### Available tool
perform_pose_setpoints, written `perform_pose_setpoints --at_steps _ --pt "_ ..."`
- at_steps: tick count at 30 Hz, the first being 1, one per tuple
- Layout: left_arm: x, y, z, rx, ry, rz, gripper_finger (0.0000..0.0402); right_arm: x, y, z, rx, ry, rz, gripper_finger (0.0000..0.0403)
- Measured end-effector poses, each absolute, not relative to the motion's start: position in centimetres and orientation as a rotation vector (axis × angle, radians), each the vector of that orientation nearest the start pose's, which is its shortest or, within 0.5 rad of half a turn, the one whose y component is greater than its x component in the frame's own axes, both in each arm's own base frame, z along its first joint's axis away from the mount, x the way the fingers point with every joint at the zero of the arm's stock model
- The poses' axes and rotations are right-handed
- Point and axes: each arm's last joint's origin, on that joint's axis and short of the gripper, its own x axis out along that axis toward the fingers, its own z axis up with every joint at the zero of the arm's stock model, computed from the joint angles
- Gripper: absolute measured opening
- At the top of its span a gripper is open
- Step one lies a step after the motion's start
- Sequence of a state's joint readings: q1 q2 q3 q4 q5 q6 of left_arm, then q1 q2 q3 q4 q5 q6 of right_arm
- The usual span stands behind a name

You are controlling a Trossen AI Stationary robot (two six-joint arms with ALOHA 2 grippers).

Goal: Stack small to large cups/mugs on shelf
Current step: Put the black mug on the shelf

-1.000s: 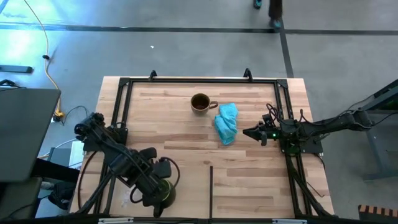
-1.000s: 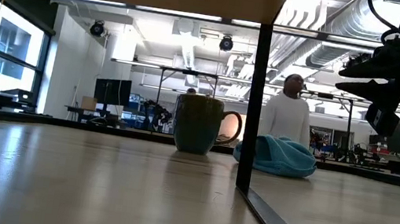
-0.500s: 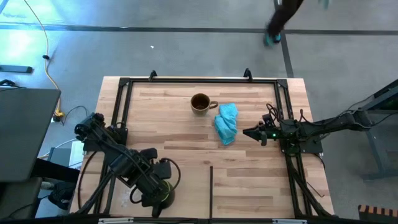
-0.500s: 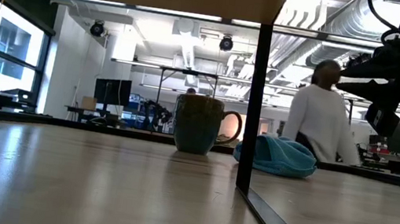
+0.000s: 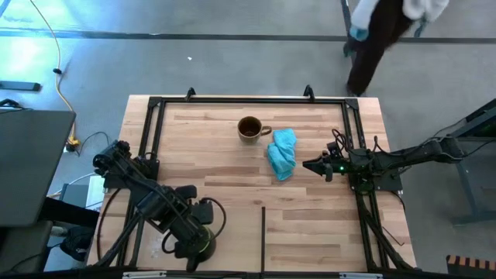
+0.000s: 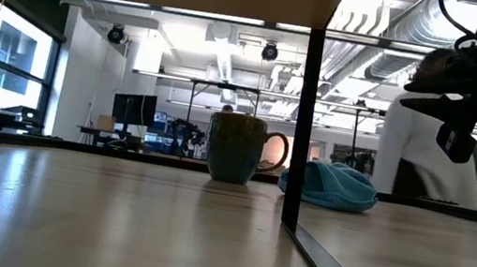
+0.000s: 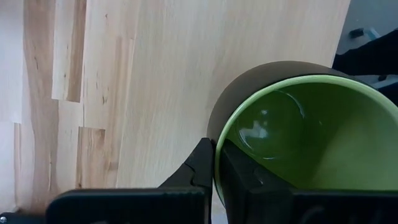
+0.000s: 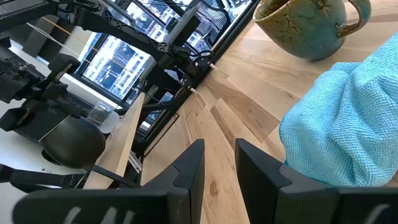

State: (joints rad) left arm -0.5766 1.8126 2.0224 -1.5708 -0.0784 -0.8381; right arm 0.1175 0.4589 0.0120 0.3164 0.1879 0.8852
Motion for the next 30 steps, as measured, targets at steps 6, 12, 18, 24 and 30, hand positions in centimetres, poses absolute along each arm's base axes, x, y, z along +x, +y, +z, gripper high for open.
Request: perform_pose_setpoints --at_steps 6,12,18,24,30 --pt "27.82 -17.82 37.52 -0.264 1.349 0.146 0.0 12.53 0.94 15.62 0.864 0.089 -0.122 0.0081" --pt "27.83 -17.79 37.52 -0.264 1.345 0.153 0.0 12.53 0.94 15.62 0.864 0.089 -0.122 0.0081" --pt "27.83 -17.81 37.52 -0.267 1.345 0.154 0.0 12.53 0.94 15.62 0.864 0.089 -0.122 0.0081" --pt "27.82 -17.82 37.52 -0.274 1.349 0.154 0.0009 12.53 0.94 15.62 0.871 0.089 -0.122 0.0081" --pt "27.82 -17.82 37.52 -0.274 1.348 0.154 0.0013 12.53 0.94 15.62 0.879 0.088 -0.122 0.0081"
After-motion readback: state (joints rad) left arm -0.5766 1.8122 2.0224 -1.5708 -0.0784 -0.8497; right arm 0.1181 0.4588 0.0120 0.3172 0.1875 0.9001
